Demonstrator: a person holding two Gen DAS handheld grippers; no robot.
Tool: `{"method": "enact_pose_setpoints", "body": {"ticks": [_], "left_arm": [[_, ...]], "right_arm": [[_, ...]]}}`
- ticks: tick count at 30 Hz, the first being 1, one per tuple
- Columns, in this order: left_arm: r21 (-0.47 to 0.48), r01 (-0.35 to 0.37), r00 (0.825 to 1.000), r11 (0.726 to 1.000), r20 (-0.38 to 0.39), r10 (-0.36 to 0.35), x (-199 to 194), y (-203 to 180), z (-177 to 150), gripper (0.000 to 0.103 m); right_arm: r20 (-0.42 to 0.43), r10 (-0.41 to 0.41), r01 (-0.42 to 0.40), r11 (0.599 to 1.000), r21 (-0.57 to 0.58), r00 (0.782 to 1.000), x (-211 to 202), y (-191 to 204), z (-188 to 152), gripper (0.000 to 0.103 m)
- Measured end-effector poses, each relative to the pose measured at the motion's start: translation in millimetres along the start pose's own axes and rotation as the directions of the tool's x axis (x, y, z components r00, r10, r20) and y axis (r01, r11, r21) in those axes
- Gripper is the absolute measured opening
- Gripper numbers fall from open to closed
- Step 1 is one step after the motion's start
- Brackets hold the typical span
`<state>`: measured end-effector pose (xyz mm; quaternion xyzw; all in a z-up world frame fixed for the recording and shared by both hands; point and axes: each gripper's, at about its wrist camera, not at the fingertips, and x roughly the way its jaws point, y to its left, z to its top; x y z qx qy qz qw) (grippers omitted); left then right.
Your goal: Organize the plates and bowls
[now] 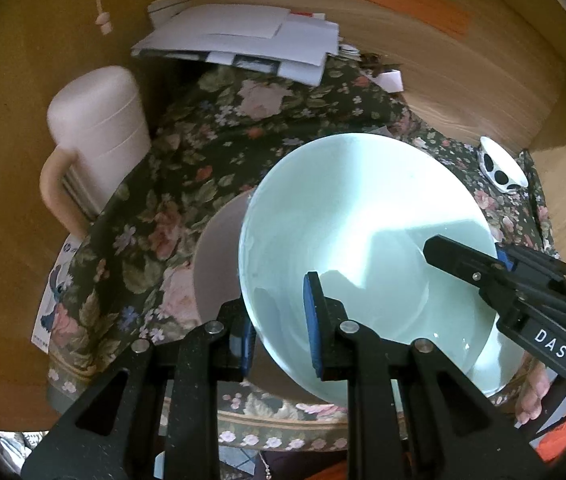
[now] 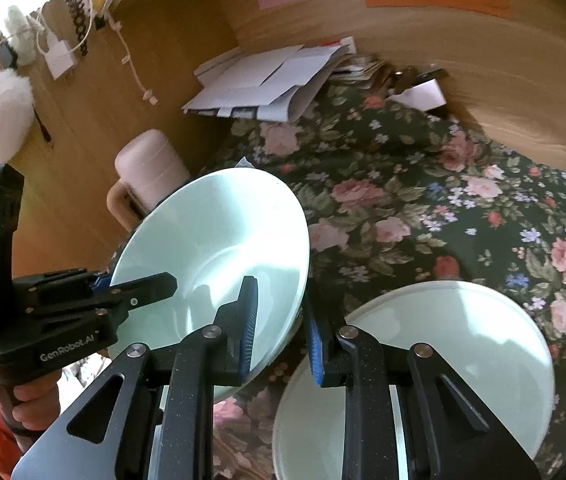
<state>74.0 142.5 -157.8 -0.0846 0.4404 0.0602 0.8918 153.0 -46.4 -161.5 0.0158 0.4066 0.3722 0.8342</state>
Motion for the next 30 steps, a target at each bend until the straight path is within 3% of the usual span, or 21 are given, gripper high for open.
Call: {"method": "enact_pose_setpoints", "body": {"ticks": [19,30], "left_arm": [[-0.016,-0.014,1.000,1.000,-0.022,0.014,14.8,16.0,-4.0,0.021],[-0.031,-0.007,0.998,0.999,-0.056,0.005,30.5,19.5,4.5,0.021]], "right_arm": [[-0.064,-0.009,0.007,0.999,-0.035,0.998,23.2,4.5,2.9,0.023],[-0.052,-0.063,0.059,0.995,-0.086,0.997,19.7,5.7,7.8,0.028]]}}
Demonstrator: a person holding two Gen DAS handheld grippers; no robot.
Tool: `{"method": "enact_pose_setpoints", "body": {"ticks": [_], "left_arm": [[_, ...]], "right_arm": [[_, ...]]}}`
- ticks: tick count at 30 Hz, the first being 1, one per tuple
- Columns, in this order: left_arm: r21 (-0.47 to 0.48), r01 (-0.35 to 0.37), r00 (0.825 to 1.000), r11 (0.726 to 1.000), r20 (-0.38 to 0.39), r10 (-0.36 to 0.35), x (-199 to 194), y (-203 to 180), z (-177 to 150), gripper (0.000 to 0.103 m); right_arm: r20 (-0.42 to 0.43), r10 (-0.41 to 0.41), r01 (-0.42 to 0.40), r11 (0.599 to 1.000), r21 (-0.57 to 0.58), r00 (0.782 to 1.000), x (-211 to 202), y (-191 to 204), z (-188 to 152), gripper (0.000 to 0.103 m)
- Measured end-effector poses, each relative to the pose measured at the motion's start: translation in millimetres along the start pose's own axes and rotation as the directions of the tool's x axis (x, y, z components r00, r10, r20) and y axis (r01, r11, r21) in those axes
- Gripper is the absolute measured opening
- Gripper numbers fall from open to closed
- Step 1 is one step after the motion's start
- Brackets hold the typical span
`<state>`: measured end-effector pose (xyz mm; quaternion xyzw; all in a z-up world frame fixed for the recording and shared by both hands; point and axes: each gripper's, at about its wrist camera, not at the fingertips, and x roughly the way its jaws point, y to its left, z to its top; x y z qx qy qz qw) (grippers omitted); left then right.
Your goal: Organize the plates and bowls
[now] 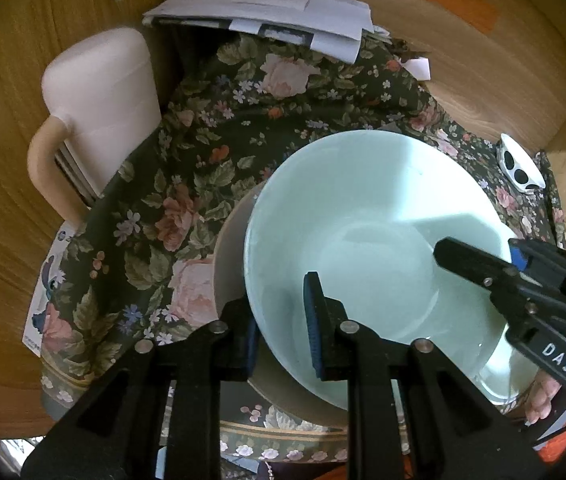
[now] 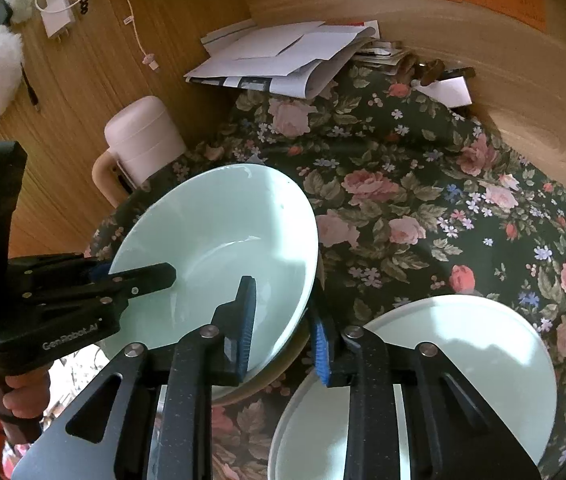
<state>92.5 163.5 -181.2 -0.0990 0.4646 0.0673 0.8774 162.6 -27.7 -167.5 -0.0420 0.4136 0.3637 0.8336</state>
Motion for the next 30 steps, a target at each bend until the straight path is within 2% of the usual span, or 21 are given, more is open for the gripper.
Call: {"method": "enact_pose_setpoints", "body": {"ticks": [5,11,16,19,23,30], "left_arm": [[0.013,-0.010,1.000,1.000,0.019,0.009,-0.9,-2.1,2.6,0.021],[0.055,-0.070,0.997,0.996,0.046,0.067,-4.5,-8.2,8.8,0.022],[0.029,-0.048,0.999,0.998,0.011,0.047,-3.5,-2.2,18.0,0.022],[0.016,-0.065,0.998,0.998,0.011,0.065,-6.6,-2.8,21.6,0.022],[0.002,-0.080,0.996,0.997,0.047,0.080,-18.1,-4.6,28.4,0.037],[0.044,-0.065,0.990,0.997,0.124,0.059,-42.9,-31.0,47.2,0.044]], "right_arm": [[0.031,0.005,-0.005,1.000,-0.007,1.000,-9.7,-4.1,2.5,0.031],[0.061,-0.003,0.003,1.000,0.007,0.998,-22.8,-12.7,0.1,0.036],[0.091,-0.019,0.016,0.999,0.033,0.996,-38.9,-27.2,1.5,0.039],[0.116,-0.042,0.036,0.998,0.053,0.992,-52.4,-40.1,2.7,0.044],[0.157,-0.095,0.082,0.993,0.086,0.983,-74.6,-61.1,3.1,0.051],[0.210,-0.197,0.167,0.974,0.154,0.958,-111.4,-101.4,2.4,0.053]]}}
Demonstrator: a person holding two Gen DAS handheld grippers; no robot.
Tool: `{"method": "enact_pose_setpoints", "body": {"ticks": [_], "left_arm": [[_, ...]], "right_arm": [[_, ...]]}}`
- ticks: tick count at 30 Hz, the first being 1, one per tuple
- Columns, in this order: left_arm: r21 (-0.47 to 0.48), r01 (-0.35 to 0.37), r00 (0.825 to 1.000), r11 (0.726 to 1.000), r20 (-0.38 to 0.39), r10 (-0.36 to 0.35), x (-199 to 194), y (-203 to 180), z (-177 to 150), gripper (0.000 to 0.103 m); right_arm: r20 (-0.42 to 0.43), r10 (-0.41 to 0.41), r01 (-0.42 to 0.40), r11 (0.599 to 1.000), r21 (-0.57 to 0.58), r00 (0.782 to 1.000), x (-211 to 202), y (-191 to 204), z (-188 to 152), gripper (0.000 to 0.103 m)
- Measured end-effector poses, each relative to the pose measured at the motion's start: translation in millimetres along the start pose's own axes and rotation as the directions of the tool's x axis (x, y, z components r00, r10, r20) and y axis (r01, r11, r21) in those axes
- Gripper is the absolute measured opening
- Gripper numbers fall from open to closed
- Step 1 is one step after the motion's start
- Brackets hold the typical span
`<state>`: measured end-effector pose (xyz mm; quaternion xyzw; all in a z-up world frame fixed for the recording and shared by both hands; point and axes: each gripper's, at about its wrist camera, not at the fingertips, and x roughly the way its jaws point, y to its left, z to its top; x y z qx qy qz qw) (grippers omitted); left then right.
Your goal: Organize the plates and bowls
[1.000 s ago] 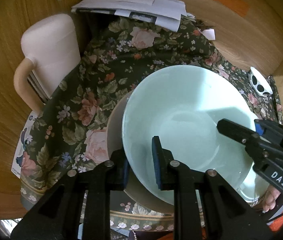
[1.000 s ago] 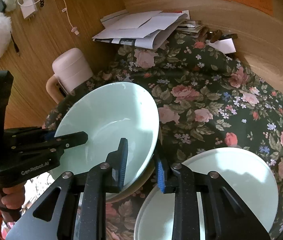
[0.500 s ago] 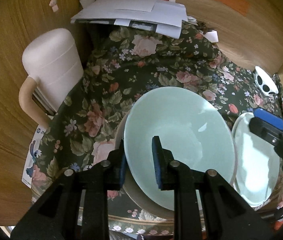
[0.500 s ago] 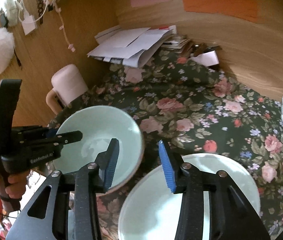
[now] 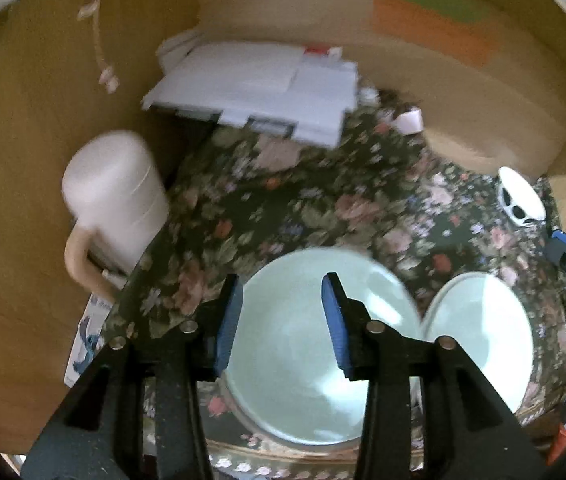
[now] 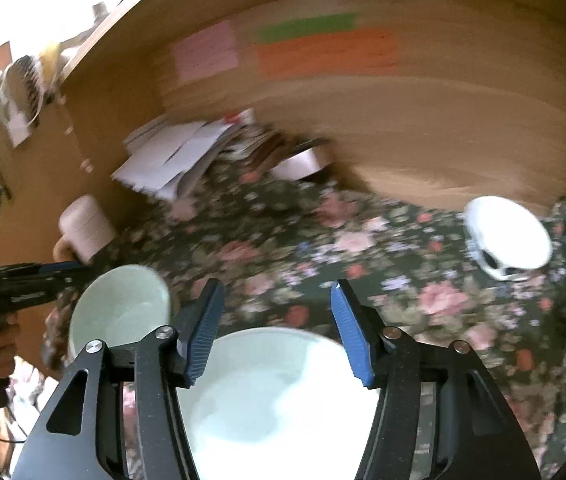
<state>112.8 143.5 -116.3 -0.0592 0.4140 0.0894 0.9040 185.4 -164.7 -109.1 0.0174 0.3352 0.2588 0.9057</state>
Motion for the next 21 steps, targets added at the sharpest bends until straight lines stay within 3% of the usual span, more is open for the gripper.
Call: {"method": "enact_pose_setpoints", "body": {"ticks": [3,6,13,17,21], "left_arm": [[0.049,0.014,0.999,0.999,0.049,-0.017,-7.9,-25.2,12.1,0.053],[0.093,0.048,0.997,0.995,0.062,-0.054,-8.4,-50.2,22.1,0.054],[0.190,0.144,0.987,0.971,0.047,-0.155,3.0,-118.0,46.4,0.059],[0.215,0.167,0.984,0.962,0.019,-0.175,21.4,-147.9,61.1,0.060],[0.227,0.187,0.982,0.956,-0.025,-0.186,44.9,-172.7,77.1,0.060]], "right_arm": [[0.024,-0.048,0.048,0.999,0.025,0.999,-11.8,-20.0,4.0,0.054],[0.047,-0.108,0.105,0.993,0.048,0.993,-23.0,-40.2,7.5,0.062],[0.062,-0.221,0.214,0.971,0.111,0.973,-35.6,-86.2,15.3,0.065],[0.044,-0.270,0.261,0.954,0.149,0.962,-32.3,-111.1,17.7,0.066],[0.025,-0.298,0.288,0.936,0.201,0.954,-27.6,-137.8,17.2,0.074]]}}
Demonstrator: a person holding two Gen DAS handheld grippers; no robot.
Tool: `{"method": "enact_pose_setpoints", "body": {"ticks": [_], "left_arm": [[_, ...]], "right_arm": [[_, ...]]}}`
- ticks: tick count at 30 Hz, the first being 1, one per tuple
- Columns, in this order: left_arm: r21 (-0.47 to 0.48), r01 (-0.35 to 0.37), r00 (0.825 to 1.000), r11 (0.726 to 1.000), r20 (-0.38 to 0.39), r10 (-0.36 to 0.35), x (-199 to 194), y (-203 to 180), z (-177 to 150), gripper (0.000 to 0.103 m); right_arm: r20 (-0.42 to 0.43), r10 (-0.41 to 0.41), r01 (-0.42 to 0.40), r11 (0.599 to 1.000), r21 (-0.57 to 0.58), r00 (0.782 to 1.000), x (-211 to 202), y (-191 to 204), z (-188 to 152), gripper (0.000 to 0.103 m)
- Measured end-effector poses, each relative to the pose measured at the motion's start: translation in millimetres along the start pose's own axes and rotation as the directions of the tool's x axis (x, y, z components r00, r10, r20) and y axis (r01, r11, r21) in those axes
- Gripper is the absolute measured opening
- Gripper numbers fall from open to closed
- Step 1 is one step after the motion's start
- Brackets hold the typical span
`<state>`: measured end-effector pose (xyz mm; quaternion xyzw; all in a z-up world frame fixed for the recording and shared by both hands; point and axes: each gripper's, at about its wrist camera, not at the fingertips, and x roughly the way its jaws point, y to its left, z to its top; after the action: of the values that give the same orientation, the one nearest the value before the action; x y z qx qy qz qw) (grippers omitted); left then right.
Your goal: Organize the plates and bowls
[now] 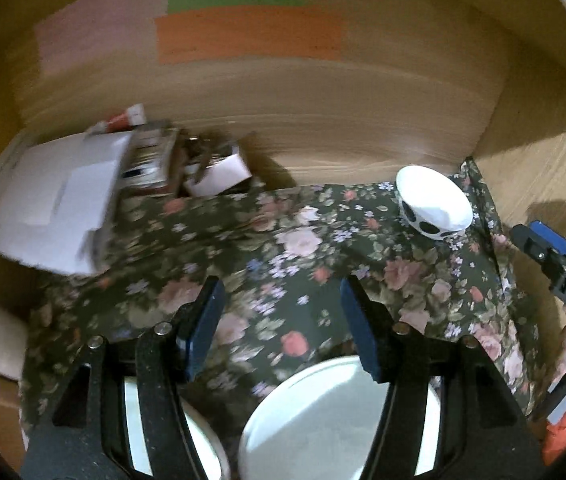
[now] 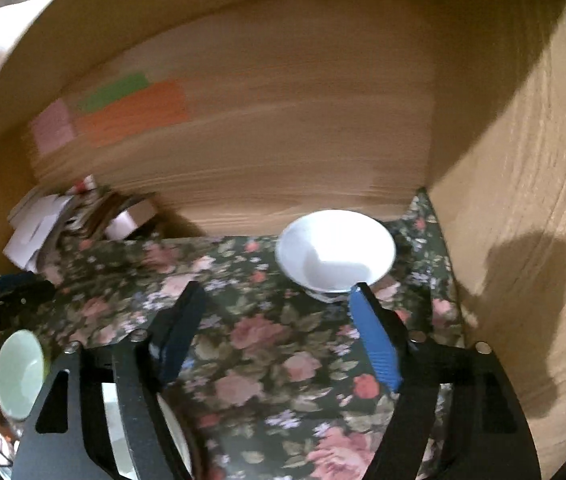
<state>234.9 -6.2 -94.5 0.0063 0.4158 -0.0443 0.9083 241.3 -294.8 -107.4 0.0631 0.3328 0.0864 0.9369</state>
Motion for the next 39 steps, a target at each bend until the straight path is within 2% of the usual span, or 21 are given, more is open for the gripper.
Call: {"method": "enact_pose_setpoints", "body": {"ticks": [3,12,14,16,18,26,29,31,34,39], "left_arm": [[0.013,-0.004,1.000,1.000,-0.018,0.004,18.6,-9.7,10.6,0.060],[0.129,0.026,0.997,0.991,-0.073,-0.017,71.3,-59.4,39.6,0.065],[0.137,0.039,0.996,0.990,-0.090,-0.026,83.3,-68.0,44.8,0.065],[0.142,0.050,0.993,0.989,-0.112,-0.034,94.0,-76.7,49.6,0.065],[0.148,0.065,0.991,0.987,-0.124,-0.047,102.6,-85.4,53.6,0.065],[0.187,0.114,0.984,0.976,-0.157,-0.085,132.1,-112.7,64.9,0.066],[0.192,0.117,0.984,0.974,-0.157,-0.088,138.4,-115.7,67.4,0.066],[0.186,0.118,0.983,0.975,-0.160,-0.089,142.4,-115.3,68.7,0.066],[0.171,0.122,0.981,0.978,-0.172,-0.092,148.9,-113.2,69.0,0.067],[0.139,0.126,0.979,0.982,-0.179,-0.100,156.3,-106.2,69.0,0.066]], "right_arm": [[-0.025,-0.014,0.014,0.999,0.035,1.000,15.3,-16.7,4.2,0.074],[-0.095,-0.092,0.100,0.991,0.087,0.991,72.0,-50.3,10.7,0.074],[-0.118,-0.094,0.108,0.988,0.113,0.988,85.7,-58.7,10.1,0.070],[-0.153,-0.099,0.119,0.985,0.125,0.983,100.7,-66.2,9.2,0.059],[-0.176,-0.100,0.124,0.983,0.133,0.979,110.5,-69.4,8.0,0.053],[-0.234,-0.091,0.135,0.974,0.182,0.968,140.5,-84.6,1.8,0.050],[-0.244,-0.068,0.116,0.975,0.189,0.967,146.2,-86.9,2.9,0.045],[-0.262,-0.046,0.098,0.977,0.189,0.964,151.7,-86.9,4.5,0.034],[-0.262,-0.086,0.127,0.982,0.141,0.961,156.0,-81.7,5.9,0.028],[-0.278,-0.049,0.074,0.994,0.081,0.959,153.6,-62.2,4.6,0.024]]}}
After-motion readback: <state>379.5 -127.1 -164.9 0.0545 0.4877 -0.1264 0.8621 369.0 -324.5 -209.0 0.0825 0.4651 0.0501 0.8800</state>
